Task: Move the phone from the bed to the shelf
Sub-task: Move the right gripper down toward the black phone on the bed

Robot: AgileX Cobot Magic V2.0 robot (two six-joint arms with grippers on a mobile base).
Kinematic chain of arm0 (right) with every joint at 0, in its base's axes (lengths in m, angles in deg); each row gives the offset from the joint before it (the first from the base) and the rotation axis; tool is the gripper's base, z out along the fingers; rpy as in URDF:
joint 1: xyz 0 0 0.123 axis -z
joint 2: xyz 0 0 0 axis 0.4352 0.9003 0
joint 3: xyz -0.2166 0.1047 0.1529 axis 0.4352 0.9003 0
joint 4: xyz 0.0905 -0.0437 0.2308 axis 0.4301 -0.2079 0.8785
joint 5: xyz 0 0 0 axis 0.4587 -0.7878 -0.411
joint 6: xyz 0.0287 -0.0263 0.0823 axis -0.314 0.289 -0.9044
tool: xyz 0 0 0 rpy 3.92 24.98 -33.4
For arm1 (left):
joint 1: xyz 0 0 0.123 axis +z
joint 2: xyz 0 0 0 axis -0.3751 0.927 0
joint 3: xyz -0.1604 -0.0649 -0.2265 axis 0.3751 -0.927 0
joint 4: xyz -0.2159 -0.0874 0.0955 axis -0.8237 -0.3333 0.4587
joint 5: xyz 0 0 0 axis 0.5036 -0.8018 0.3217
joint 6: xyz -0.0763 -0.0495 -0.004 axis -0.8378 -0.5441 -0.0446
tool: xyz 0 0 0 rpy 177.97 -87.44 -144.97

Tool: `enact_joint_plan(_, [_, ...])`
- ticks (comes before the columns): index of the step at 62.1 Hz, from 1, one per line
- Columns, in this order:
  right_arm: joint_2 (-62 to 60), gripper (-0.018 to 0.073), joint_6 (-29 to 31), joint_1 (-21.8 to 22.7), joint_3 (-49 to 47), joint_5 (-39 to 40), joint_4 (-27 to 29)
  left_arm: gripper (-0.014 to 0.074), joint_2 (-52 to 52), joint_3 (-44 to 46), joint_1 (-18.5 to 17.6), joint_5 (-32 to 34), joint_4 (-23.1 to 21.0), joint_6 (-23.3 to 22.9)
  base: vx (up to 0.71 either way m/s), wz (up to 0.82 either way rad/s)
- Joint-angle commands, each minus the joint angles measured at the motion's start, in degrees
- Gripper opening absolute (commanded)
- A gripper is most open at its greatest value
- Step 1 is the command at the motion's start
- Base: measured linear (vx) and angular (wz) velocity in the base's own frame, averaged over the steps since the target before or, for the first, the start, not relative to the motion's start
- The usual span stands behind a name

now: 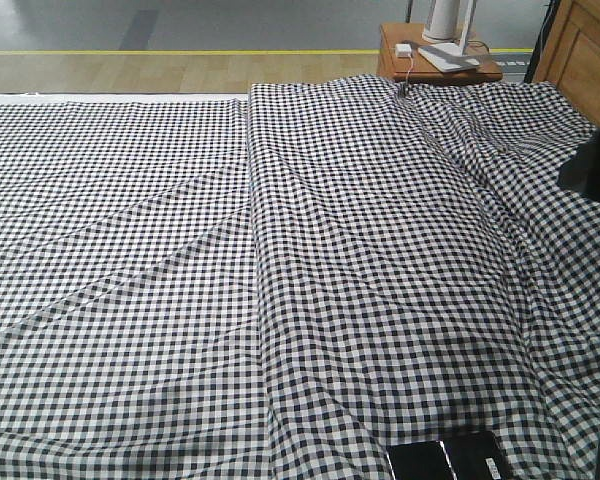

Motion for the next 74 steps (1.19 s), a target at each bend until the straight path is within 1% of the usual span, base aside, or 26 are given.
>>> enact_joint_plan(1, [0.7, 0.0619, 1.0, 3.3, -4.0, 1.4, 1.0, 0.0001, -0.3, -0.2, -0.2, 4.2, -0.5, -0.2, 0.00, 0.00])
enact_joint_plan(5, [1.7, 0.0616, 3.6, 6.7, -5.2, -0.1, 3.2, 0.0001, -0.3, -0.2, -0.2, 4.2, -0.5, -0.2, 0.00, 0.00])
enact_joint_plan(9, [2.9, 0.0613, 8.6, 11.1, -6.0, -2.1, 6.7, 0.0001, -0.3, -0.2, -0.2, 4.2, -0.5, -0.2, 0.00, 0.00])
enact_joint_plan(16, [5.7, 0.0605, 17.4, 18.1, -6.1, -5.4, 14.5, 0.0001, -0.3, -0.2, -0.2, 4.2, -0.5, -0.2, 0.00, 0.00])
enact_joint_plan(19, [7.4, 0.0602, 20.7, 20.6, -6.1, -6.4, 16.6, 0.0001, -0.3, -0.2, -0.2, 4.2, -0.5, -0.2, 0.00, 0.00])
enact_joint_plan(25, [12.1, 0.0596, 24.5, 25.4, -6.1, -6.5, 19.3, 0.0001, -0.3, -0.2, -0.2, 4.2, -0.5, -0.2, 0.00, 0.00])
enact_joint_plan(30, [16.7, 0.0594, 27.1, 27.9, -6.1, -5.7, 21.1, 0.0001, -0.3, -0.2, -0.2, 4.2, -0.5, -0.2, 0.00, 0.00])
enact_joint_plan(37, [23.1, 0.0595, 32.6, 29.3, -6.1, -5.4, 22.3, 0.0001, -0.3, -0.2, -0.2, 4.2, -0.5, -0.2, 0.00, 0.00])
enact_joint_plan(44, [29.5, 0.0595, 37.0, 29.2, -6.1, -5.4, 22.5, 0.0001, -0.3, -0.2, -0.2, 4.2, -0.5, -0.2, 0.00, 0.00])
enact_joint_plan(60, [44.5, 0.0595, 48.0, 29.2, -6.1, -5.5, 27.0, 0.0001, -0.3, -0.2, -0.2, 4.2, -0.5, -0.2, 0.00, 0.00])
enact_joint_plan(74, [54.8, 0.0595, 55.9, 29.2, -6.1, -6.3, 27.4, 0.0001, -0.3, -0.2, -0.2, 4.2, -0.5, -0.2, 0.00, 0.00])
